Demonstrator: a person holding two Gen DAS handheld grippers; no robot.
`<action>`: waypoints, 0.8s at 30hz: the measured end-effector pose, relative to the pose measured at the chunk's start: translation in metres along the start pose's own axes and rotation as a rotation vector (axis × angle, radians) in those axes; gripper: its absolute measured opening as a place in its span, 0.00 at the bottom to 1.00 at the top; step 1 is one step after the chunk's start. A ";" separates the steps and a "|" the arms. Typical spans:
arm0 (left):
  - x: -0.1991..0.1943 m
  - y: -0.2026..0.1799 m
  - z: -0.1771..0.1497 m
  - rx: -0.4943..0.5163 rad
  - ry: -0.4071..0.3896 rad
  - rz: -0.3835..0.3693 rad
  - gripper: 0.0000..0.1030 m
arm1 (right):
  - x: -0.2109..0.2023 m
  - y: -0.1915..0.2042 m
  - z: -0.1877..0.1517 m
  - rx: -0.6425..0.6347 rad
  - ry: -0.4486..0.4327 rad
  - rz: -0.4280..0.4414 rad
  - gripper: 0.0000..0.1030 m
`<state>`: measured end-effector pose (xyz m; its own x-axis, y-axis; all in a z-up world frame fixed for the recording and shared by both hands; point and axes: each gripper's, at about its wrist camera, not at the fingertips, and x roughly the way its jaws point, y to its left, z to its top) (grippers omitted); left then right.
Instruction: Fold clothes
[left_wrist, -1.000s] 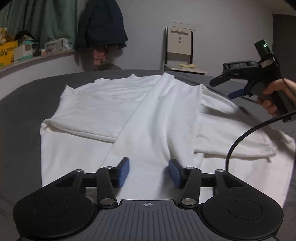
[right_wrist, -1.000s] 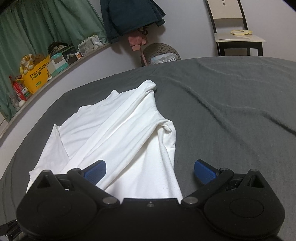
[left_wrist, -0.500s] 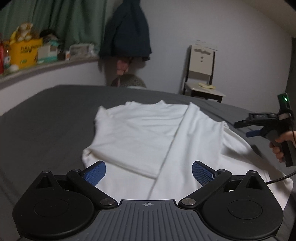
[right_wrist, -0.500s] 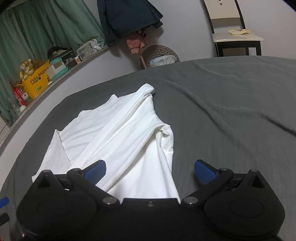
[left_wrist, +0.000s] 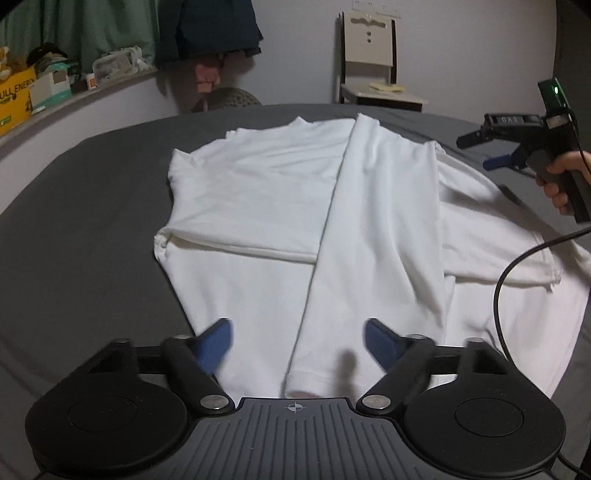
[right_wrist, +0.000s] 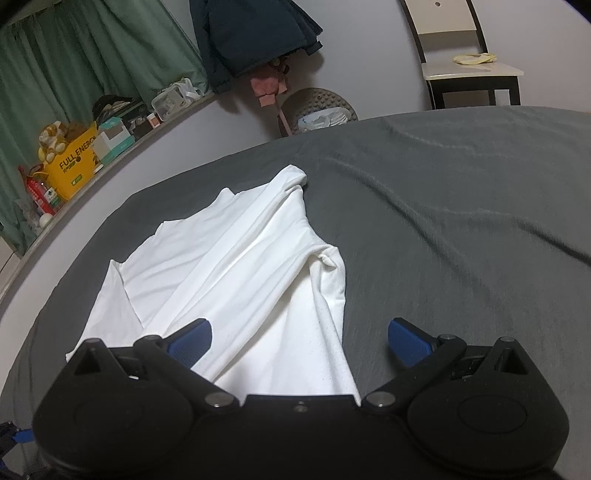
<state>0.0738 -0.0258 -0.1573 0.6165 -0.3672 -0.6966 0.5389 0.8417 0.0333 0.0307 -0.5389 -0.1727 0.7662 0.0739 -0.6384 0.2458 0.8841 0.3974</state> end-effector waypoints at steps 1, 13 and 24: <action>0.000 -0.001 0.000 0.010 0.002 -0.002 0.59 | 0.000 0.000 0.000 0.001 0.000 0.000 1.00; 0.005 -0.007 -0.005 -0.028 0.058 -0.052 0.07 | 0.001 -0.001 0.000 0.008 0.004 0.001 1.00; -0.012 -0.001 -0.012 -0.129 0.042 -0.038 0.05 | 0.000 0.002 0.000 0.005 0.003 0.009 1.00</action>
<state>0.0593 -0.0181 -0.1577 0.5711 -0.3852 -0.7249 0.4816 0.8723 -0.0841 0.0307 -0.5371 -0.1718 0.7666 0.0833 -0.6368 0.2418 0.8812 0.4063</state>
